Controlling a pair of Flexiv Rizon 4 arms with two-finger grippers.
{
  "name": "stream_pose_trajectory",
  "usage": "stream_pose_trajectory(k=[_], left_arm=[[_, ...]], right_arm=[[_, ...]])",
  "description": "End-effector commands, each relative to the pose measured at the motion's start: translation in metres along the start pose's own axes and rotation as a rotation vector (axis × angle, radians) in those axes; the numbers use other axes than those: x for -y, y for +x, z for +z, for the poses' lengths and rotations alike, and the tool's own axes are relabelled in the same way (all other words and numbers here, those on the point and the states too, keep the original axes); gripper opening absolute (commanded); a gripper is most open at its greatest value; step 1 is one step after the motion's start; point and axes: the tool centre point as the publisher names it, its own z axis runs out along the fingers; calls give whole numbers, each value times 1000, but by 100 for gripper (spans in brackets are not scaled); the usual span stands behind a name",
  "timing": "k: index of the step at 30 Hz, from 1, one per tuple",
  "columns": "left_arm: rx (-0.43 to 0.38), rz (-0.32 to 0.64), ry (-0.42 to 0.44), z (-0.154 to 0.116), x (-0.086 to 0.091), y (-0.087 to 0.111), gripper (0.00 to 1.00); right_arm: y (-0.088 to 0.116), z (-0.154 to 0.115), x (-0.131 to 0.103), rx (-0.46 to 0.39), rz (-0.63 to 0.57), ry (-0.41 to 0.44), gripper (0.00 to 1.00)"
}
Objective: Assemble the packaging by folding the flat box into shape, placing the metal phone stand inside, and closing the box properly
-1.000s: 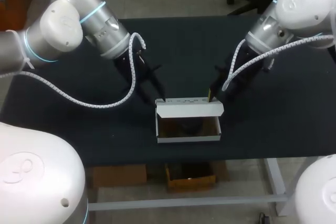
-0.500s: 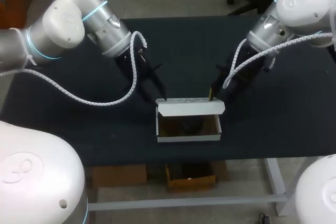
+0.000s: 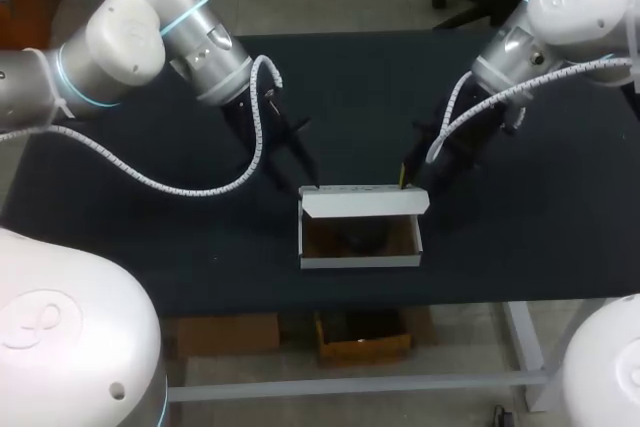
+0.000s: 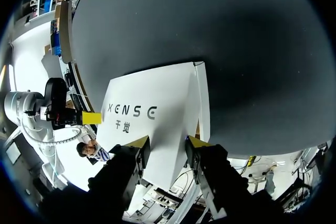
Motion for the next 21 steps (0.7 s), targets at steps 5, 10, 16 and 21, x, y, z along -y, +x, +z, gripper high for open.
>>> stream_pose_trajectory(k=[5,10,16,21], left_arm=[[3,1,-6,0,2,4,35],[3,-3,-10,-2,2,5,35],[3,-7,-15,-4,2,6,36],[-4,-10,-19,-5,3,7,36]], right_arm=[[4,-3,-6,-1,5,12,42],[7,-5,-7,0,7,9,42],[9,-5,-8,0,10,9,42],[11,-5,-8,2,14,8,43]])
